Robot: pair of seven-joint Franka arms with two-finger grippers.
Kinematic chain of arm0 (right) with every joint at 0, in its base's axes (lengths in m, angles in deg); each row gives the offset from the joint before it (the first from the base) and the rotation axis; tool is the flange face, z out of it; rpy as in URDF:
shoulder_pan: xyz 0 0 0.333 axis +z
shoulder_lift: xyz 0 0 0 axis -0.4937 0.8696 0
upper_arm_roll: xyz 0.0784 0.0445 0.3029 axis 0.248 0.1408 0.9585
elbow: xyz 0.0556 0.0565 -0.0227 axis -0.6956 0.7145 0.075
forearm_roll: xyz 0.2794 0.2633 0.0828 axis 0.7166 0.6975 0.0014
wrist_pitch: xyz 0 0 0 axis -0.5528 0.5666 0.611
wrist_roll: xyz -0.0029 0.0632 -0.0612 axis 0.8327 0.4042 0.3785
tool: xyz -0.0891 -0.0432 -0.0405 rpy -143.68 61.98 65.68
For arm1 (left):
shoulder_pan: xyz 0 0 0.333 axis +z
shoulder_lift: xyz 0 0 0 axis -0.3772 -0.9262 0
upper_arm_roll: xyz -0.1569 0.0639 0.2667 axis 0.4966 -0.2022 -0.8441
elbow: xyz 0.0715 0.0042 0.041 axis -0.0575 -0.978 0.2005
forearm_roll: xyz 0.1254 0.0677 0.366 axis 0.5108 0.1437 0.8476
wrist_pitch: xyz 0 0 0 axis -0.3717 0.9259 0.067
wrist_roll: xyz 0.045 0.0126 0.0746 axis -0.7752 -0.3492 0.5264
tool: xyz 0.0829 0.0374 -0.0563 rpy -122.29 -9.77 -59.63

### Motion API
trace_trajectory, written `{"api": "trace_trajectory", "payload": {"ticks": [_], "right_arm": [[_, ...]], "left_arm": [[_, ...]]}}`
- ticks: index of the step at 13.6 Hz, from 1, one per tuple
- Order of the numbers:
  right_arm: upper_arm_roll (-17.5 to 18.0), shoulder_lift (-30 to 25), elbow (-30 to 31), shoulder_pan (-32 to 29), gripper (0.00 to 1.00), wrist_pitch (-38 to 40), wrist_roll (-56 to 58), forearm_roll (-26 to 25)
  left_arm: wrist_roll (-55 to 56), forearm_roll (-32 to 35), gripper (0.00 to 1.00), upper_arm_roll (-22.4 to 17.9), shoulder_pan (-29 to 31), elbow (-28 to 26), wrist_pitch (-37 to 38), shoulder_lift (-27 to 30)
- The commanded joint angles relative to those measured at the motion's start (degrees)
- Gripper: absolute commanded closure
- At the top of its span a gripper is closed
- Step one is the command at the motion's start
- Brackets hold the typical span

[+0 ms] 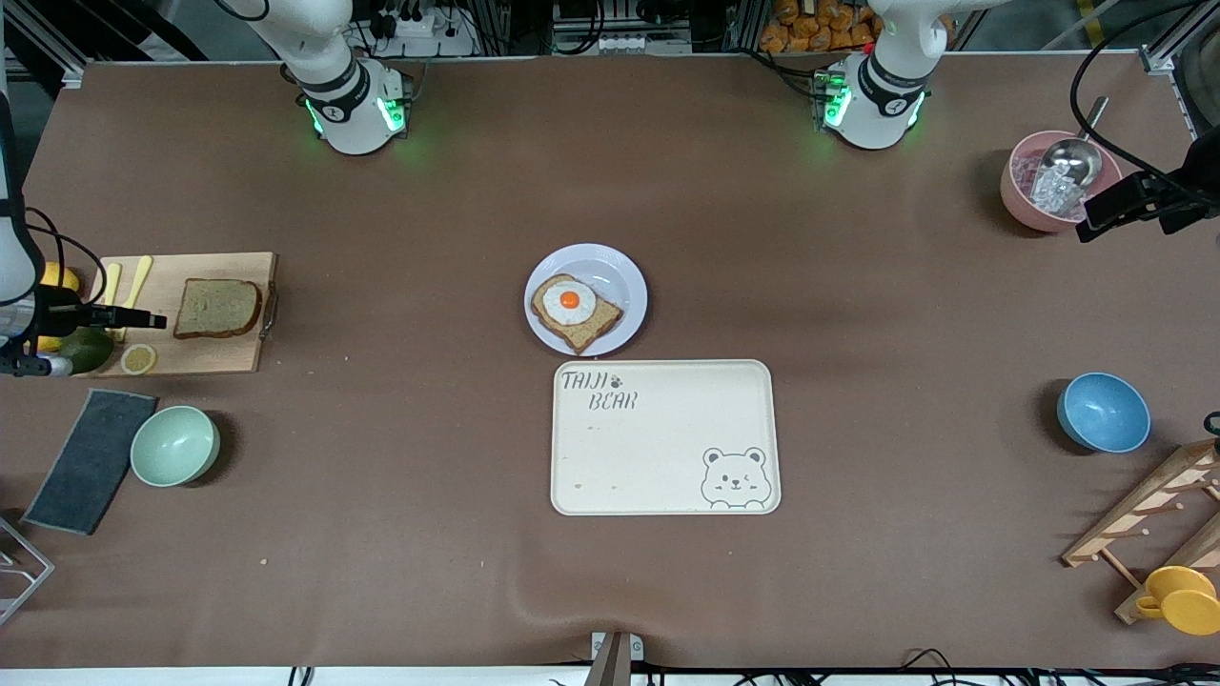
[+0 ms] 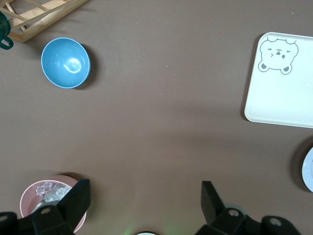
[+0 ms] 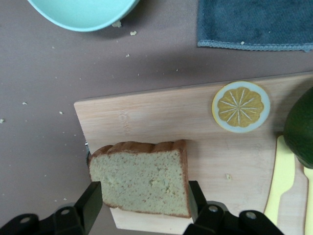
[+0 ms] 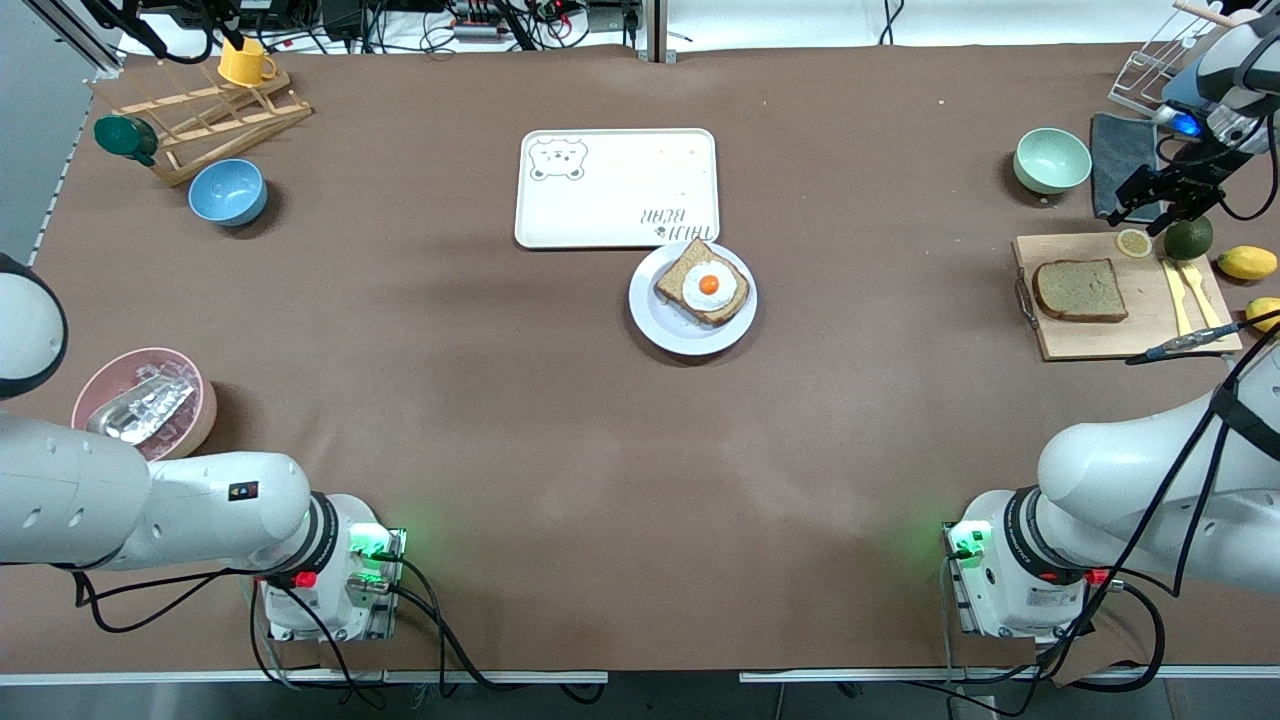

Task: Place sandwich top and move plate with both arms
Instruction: 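Lower and close the right gripper on the bread slice edge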

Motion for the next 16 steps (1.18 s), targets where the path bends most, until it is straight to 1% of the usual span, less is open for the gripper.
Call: {"api": "trace_trajectory", "payload": {"ticks": [1,4,5,6,7,8,10,11,13,14,15,16], "right_arm": [[1.0,-0.5,4.2,-1.9,0.23,-4.9,4.5,0.8],[1.0,1.0,4.9,-3.0,0.24,-5.7,7.4,0.7],[1.0,2.0,5.0,-3.9,0.27,-6.8,10.6,0.7],[1.0,2.6,5.1,-4.0,0.36,-7.5,13.3,0.8],[1.0,3.0,5.0,-4.1,0.4,-7.6,13.7,0.8],[1.0,3.1,5.3,-4.2,0.41,-7.6,13.7,0.8],[1.0,3.1,6.8,-4.5,0.5,-8.3,13.7,1.2],[1.0,3.0,7.7,-4.7,0.5,-9.2,13.7,2.8],[1.0,3.5,8.5,-5.3,0.5,-10.8,14.1,3.2],[1.0,3.6,8.5,-5.4,0.56,-11.0,14.2,3.2],[1.0,3.6,8.5,-5.4,0.66,-10.9,14.3,3.2],[1.0,3.6,8.5,-5.6,0.71,-10.8,14.4,3.3]], "left_arm": [[1.1,-0.6,0.0,0.2,-0.1,1.5,0.6,-0.7],[1.2,-0.7,0.0,0.3,-0.5,1.5,0.2,-1.5],[1.1,-1.1,0.0,0.3,-0.4,1.5,-0.2,-1.6],[1.1,-1.6,0.0,0.4,-0.4,1.5,-0.2,-1.6],[1.1,-1.9,0.0,0.4,-0.5,1.5,-0.2,-1.7],[1.1,-1.9,0.0,0.5,-0.6,1.5,-0.2,-2.1],[1.0,-1.9,0.0,0.6,-0.9,1.5,-0.5,-2.4],[0.1,-1.8,0.0,0.7,-1.0,1.5,-1.2,-3.3],[-0.2,-3.0,0.0,1.0,-1.0,1.5,-2.5,-4.5],[-0.2,-5.3,0.0,1.0,-1.1,1.5,-3.3,-4.9],[-0.2,-7.2,0.0,1.0,-0.9,1.5,-3.7,-5.5],[-0.1,-7.5,0.0,1.0,-0.7,1.5,-4.1,-6.1]]}}
